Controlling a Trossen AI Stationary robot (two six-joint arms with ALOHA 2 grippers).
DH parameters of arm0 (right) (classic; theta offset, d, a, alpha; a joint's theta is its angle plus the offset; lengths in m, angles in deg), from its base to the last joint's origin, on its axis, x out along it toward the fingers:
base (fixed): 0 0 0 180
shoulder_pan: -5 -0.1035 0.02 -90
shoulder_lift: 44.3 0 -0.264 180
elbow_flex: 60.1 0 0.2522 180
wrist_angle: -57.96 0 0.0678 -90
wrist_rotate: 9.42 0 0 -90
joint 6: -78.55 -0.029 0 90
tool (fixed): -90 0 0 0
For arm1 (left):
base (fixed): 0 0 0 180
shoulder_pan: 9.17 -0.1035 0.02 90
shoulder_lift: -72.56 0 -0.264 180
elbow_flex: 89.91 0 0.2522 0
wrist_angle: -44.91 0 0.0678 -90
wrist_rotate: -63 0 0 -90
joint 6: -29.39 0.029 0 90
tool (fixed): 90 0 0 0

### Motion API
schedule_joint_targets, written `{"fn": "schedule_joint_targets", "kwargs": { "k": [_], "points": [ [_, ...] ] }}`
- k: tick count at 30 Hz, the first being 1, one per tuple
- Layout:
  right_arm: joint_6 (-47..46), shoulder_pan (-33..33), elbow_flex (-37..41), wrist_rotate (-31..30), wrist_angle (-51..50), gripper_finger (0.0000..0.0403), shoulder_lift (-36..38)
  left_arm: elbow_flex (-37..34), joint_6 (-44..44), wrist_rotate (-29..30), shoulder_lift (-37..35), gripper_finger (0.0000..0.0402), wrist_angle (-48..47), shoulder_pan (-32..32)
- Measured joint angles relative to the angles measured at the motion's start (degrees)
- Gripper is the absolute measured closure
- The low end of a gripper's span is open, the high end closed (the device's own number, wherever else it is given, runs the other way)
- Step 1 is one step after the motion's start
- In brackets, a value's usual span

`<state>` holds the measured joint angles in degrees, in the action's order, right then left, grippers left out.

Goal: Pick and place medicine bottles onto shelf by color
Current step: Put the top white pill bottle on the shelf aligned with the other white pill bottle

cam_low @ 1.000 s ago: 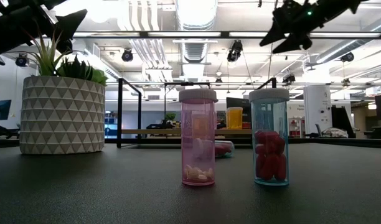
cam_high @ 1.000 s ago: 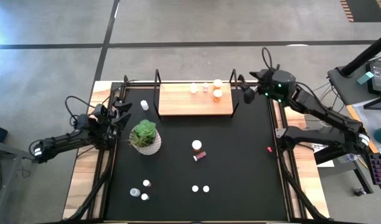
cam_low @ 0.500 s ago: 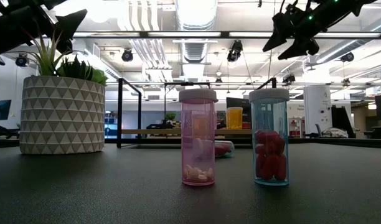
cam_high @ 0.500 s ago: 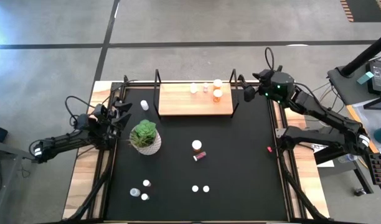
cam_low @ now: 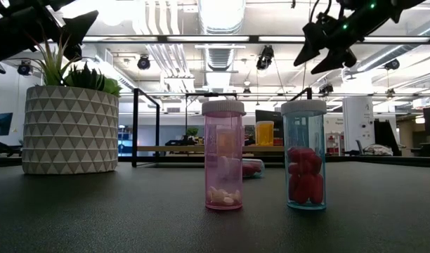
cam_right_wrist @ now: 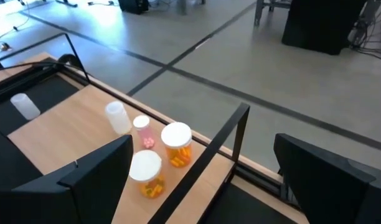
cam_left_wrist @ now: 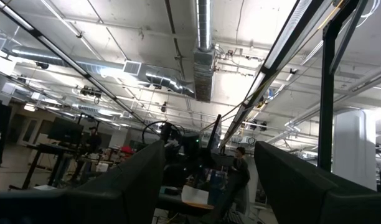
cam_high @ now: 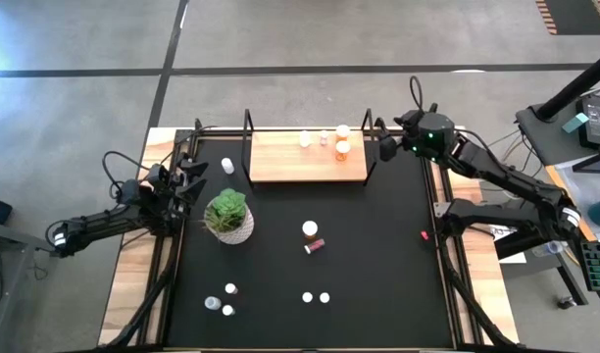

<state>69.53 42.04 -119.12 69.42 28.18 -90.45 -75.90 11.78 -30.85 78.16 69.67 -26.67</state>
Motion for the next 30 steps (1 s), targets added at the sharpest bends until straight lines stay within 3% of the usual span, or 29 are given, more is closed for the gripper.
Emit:
{"fn": "schedule_joint_targets", "kwargs": {
  "k": [12,17,30],
  "points": [
    [0.01,0.0,0.0,0.0,0.02,0.0023,-3.81,0.0,1.16,1.38,0.21,0.0168,3.12,-0.01],
    [0.03,0.0,0.0,0.0,0.02,0.0023,-5.73,-0.02,1.41,5.22,0.33,0.0168,4.96,-0.02],
    [0.03,0.0,-0.07,0.02,0.04,0.0023,-11.72,0.11,-0.85,5.4,0.4,0.0168,6.05,-0.02]
  ]
}}
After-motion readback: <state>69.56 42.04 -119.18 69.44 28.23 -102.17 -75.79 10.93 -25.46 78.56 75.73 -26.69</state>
